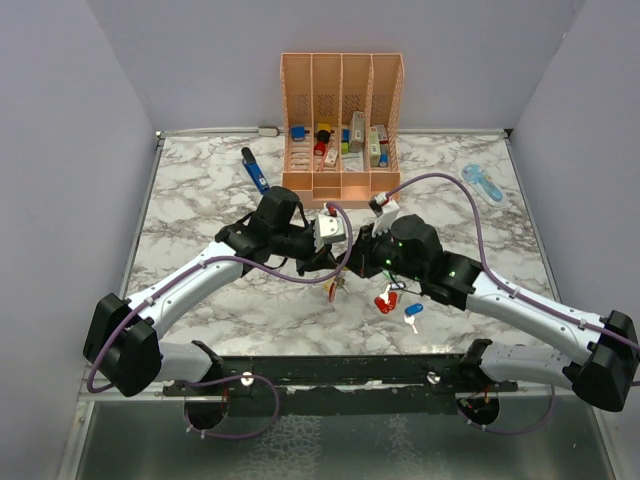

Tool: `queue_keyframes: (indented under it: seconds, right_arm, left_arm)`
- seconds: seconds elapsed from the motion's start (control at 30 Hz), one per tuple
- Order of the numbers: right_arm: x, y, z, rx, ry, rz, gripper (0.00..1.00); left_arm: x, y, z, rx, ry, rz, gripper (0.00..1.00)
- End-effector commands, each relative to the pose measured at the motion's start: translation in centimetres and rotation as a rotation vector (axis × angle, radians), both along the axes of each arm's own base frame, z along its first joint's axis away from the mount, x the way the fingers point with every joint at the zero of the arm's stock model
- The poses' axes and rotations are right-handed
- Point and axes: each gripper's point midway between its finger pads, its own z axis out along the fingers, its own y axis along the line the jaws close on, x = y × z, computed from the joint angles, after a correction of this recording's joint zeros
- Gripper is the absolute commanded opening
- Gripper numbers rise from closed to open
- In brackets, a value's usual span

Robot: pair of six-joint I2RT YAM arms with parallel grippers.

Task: Put the keys on the keyring

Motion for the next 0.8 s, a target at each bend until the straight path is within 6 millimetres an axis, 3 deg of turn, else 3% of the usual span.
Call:
queue_keyframes:
  seconds: [0.0,0.3,0.77]
  right_arm:
    - [0.6,-0.5,1.1,0.000,-0.033,-0.046,0.01]
    - [0.8,-0.5,0.5,-0.013,-0.030,-0.057,0.01]
    - [1.3,-1.5,1.6,0.003,-0.071,-0.109,0.01]
  left_arm:
    - [0.4,-0.7,2.1,-0.041,-0.033,-0.004,0.00]
    - [0.3,-0.9,2.6,-0.050,-0.024,-0.006,0.00]
    - [-1.1,-0.9,2.0,-0.054,0.045,-0.027,0.00]
